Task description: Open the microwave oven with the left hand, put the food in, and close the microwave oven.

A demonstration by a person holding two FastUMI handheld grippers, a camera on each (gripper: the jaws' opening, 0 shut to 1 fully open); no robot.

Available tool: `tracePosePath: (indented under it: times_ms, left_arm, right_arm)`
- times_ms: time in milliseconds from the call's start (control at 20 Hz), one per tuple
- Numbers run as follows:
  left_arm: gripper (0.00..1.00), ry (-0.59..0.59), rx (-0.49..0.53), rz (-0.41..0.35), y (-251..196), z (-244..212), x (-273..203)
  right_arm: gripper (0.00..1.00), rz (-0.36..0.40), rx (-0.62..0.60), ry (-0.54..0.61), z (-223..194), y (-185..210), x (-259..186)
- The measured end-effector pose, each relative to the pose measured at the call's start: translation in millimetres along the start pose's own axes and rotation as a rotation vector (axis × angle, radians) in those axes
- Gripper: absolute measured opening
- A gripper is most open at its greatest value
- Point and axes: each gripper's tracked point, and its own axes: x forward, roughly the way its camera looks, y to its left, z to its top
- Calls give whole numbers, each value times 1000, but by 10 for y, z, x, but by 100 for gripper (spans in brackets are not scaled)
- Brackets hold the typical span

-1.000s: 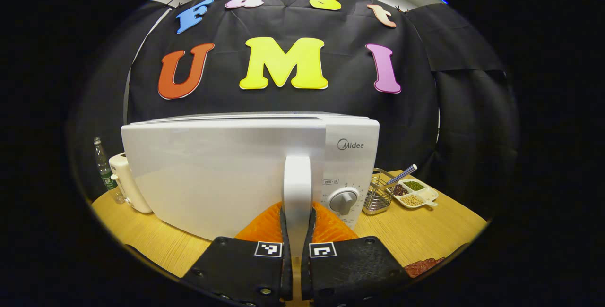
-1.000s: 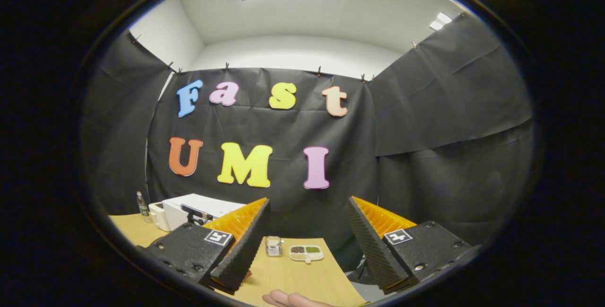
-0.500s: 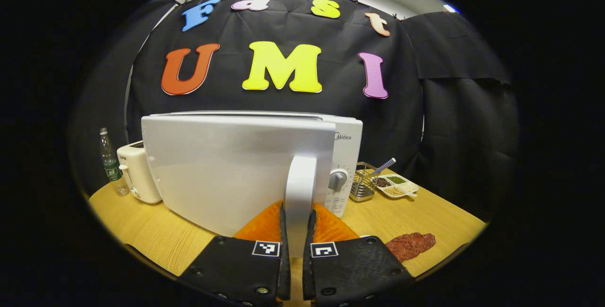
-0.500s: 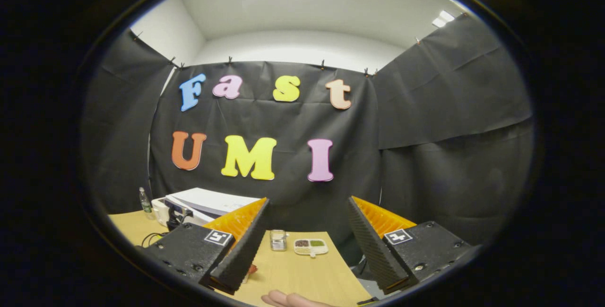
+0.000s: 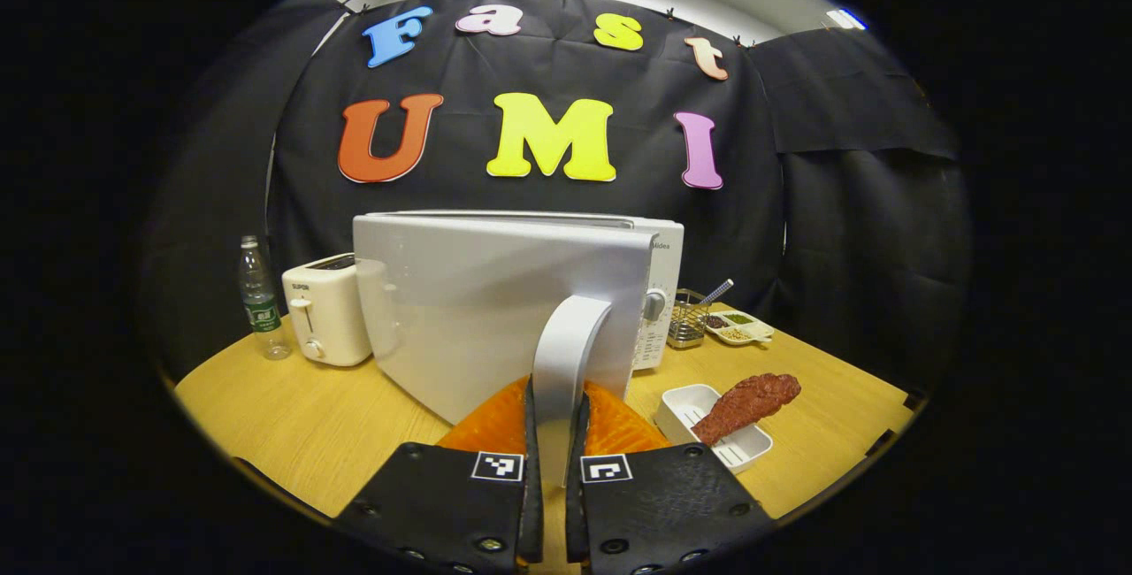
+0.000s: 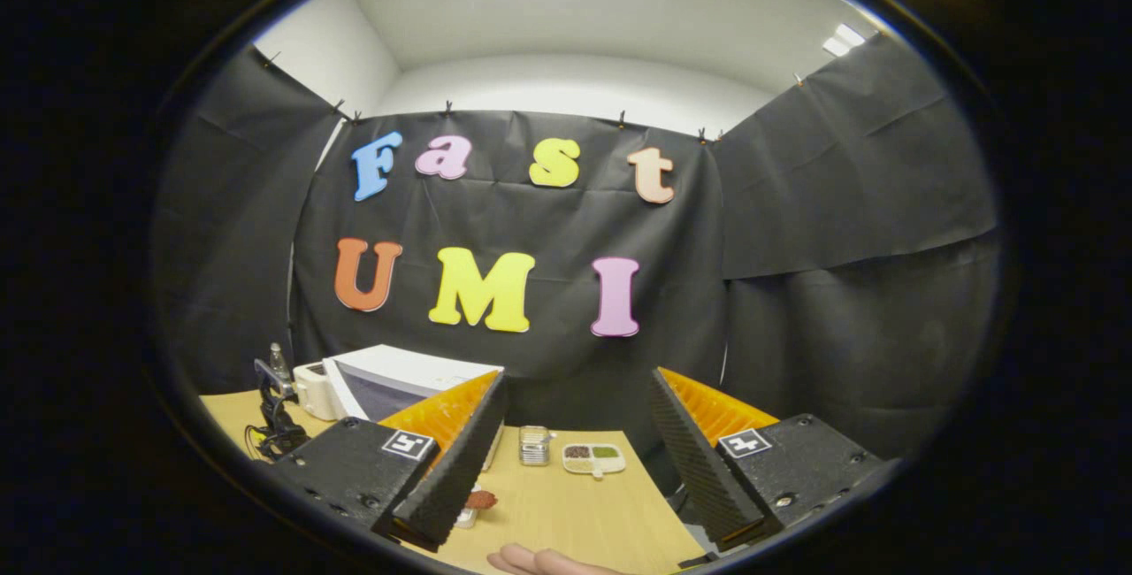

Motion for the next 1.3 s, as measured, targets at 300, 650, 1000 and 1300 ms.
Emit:
tracePosePath:
  times_ms: [300, 650, 1000, 1300]
  left_arm:
    - [15, -9, -20, 101, 817, -139, -651]
    - [81, 14, -64, 200, 1746, -220, -1470]
    - [94, -41, -67, 275, 1899, 140, -1994]
    - [94, -102, -76, 264, 1453, 804, -2087]
  right_arm:
    - [94, 40, 15, 21, -76, 288, -1]
    - [94, 67, 5, 44, -149, 543, 30]
    - [94, 57, -6, 83, -320, 611, 189]
    - [94, 62, -31, 153, -589, 524, 532]
